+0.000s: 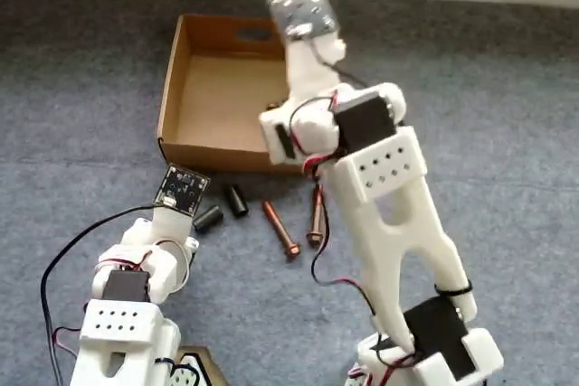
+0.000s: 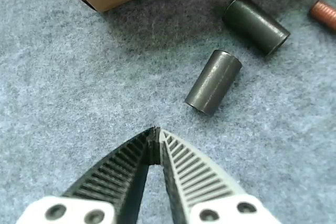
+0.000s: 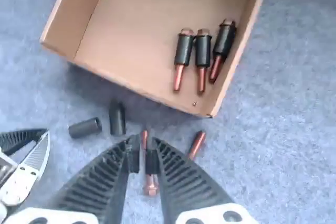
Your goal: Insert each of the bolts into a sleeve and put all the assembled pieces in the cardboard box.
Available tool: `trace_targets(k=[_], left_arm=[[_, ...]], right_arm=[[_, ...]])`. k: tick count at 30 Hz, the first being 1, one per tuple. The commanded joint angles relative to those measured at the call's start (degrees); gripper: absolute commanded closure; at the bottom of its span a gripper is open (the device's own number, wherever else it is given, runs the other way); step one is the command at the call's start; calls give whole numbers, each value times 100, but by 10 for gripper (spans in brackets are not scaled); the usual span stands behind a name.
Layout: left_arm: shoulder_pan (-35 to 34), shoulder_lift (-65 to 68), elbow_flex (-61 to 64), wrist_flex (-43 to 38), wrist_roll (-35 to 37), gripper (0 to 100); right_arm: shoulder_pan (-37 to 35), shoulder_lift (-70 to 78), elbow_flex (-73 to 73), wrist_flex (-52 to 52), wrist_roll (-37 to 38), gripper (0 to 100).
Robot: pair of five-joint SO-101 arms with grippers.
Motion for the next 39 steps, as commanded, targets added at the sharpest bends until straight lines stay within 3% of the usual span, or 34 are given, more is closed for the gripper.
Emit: trace_targets(k=[1,9,14,18,23,39], left_arm=[[75,-57,-13,-105,-44,992],[40,-57,-48,-105,-18,992],[-312,-66,-171,-88,0,992],[-734,-66,-277,-79,413,992],[-927,-66,-277,-105,466,992],[-954,-66,-268,-105,466,992]], right_arm=[[-338,-673,989,-391,167,924],[-514,-1930,4796,-3213,176,904],[-813,-1578,5692,-4127,176,885],[-936,-892,5578,-4505,176,826],[-954,189,4954,-4796,176,821],[-1226,2352,3134,-4875,167,821]])
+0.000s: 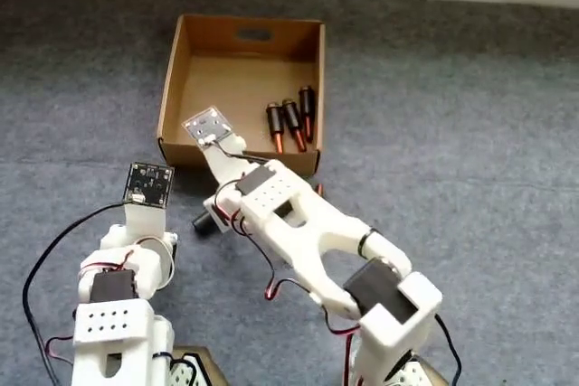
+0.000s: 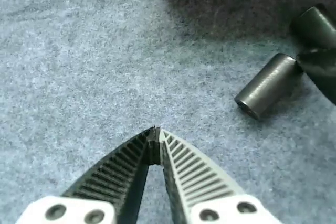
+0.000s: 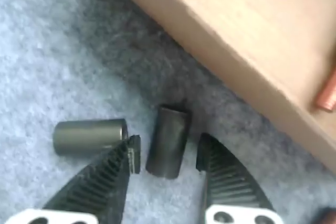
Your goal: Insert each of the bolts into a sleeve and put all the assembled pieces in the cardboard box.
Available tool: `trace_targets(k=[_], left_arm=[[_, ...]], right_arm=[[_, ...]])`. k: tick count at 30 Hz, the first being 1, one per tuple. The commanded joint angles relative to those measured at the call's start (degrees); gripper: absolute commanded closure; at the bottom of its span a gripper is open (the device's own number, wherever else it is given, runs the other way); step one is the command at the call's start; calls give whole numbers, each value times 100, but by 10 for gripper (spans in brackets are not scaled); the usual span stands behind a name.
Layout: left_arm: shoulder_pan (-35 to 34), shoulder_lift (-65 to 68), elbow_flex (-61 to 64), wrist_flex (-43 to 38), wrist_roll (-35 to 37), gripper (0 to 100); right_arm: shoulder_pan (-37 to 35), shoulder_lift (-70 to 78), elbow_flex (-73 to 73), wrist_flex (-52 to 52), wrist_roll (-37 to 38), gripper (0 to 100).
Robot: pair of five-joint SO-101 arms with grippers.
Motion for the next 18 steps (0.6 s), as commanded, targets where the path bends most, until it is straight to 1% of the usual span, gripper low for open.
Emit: trace_targets(k=[1,4,5,7,8,9,13,18], left_arm=[[-48,-66,-268,-105,44,992],[-48,-66,-268,-105,44,992],[-48,-66,-268,-105,44,992],[-48,-66,-268,-105,44,992],[-48,-66,-268,-105,44,992],[-48,-66,-268,-105,44,992],[-40,-66,-268,-105,44,992],[-40,-66,-268,-105,44,992]], right_arm=[[4,242,-382,-57,53,821],[4,470,-435,-57,53,833],[4,497,-435,-84,53,862],[13,479,-400,-215,53,965],[13,479,-400,-233,53,998],[13,470,-400,-233,53,986],[13,101,-277,-180,53,993],[101,-1367,629,-57,53,993]])
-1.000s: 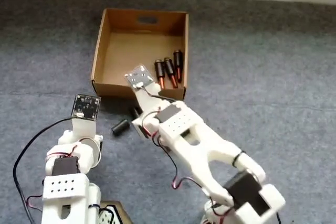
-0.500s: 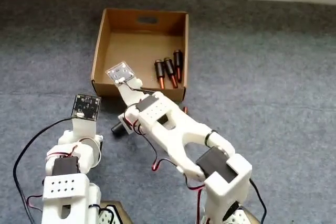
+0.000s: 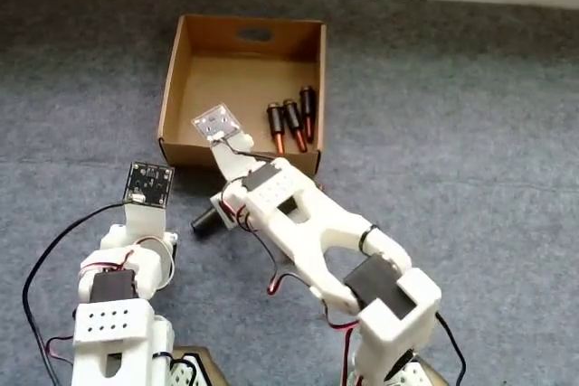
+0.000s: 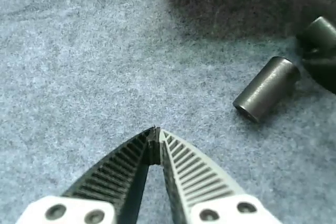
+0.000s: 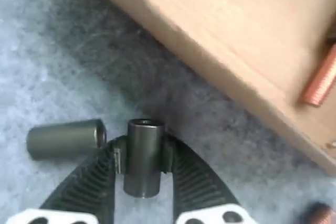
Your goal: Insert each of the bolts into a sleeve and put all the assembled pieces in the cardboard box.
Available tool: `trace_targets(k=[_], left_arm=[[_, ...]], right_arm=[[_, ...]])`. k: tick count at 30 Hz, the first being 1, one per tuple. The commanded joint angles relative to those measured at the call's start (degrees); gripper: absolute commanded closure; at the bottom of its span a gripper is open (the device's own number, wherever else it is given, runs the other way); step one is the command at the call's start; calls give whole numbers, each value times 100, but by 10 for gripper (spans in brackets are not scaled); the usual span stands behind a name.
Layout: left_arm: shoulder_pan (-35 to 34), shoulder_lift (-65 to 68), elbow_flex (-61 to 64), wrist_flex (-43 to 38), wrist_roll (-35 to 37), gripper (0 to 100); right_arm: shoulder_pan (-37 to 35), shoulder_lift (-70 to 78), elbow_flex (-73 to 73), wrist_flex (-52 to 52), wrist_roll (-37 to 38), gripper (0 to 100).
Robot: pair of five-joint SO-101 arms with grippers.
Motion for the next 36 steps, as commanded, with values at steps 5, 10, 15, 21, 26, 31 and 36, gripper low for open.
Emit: trace_targets(k=[5,10,15,21,26,31,36], left_arm=[[-31,-66,-268,-105,44,992],[-22,-66,-259,-114,44,992],[-22,-66,-259,-114,44,992],[-22,-66,-259,-114,44,992],[-22,-66,-251,-114,44,992],[-22,-66,-251,-114,44,992],[-22,-66,-251,-114,35,992]], right_arm=[[752,-2738,1868,101,229,993],[1833,-4330,3020,391,396,993],[2976,-5411,3758,752,686,993],[3846,-5358,4532,804,914,993],[3969,-4971,4778,804,1134,990],[3969,-4207,4716,813,1134,937],[3996,-3354,4382,804,1134,872]])
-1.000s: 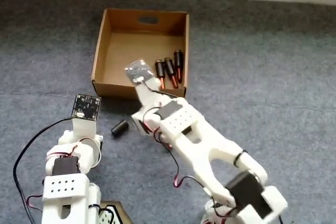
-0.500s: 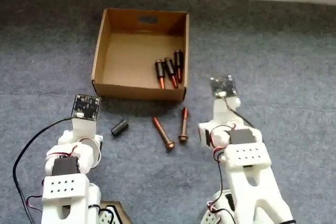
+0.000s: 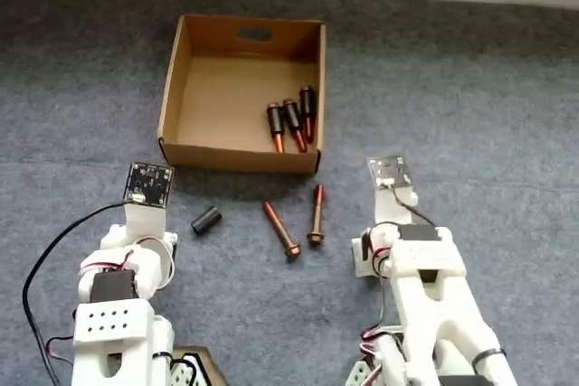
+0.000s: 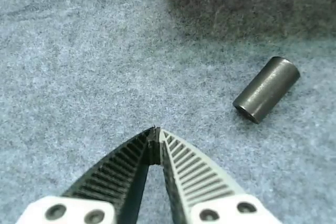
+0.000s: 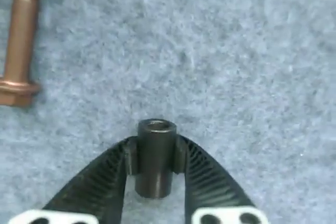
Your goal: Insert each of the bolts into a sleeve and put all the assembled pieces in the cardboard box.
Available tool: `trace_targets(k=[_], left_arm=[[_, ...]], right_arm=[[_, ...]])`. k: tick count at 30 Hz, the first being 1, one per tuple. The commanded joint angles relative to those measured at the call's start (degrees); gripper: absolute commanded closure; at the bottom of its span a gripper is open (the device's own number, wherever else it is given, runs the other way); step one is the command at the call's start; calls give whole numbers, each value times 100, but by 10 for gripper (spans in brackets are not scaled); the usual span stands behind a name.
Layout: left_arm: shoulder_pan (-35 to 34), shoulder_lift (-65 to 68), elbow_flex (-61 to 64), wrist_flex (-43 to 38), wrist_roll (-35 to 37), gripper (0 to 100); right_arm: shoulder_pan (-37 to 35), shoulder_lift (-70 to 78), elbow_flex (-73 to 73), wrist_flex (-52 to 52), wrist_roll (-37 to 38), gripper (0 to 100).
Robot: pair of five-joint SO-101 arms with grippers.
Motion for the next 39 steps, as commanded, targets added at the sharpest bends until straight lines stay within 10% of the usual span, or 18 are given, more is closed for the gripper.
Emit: trace_targets(k=[1,13,30,39], left_arm=[[-22,-66,-251,-114,35,992],[-13,-66,-242,-114,35,992],[-13,-4,-391,-62,26,990],[-13,48,-2018,1380,-193,989]], right_arm=[[110,549,-303,40,70,873],[75,514,-435,48,79,992],[-171,-5253,110,435,-510,992],[-268,-6510,1648,-462,-448,992]])
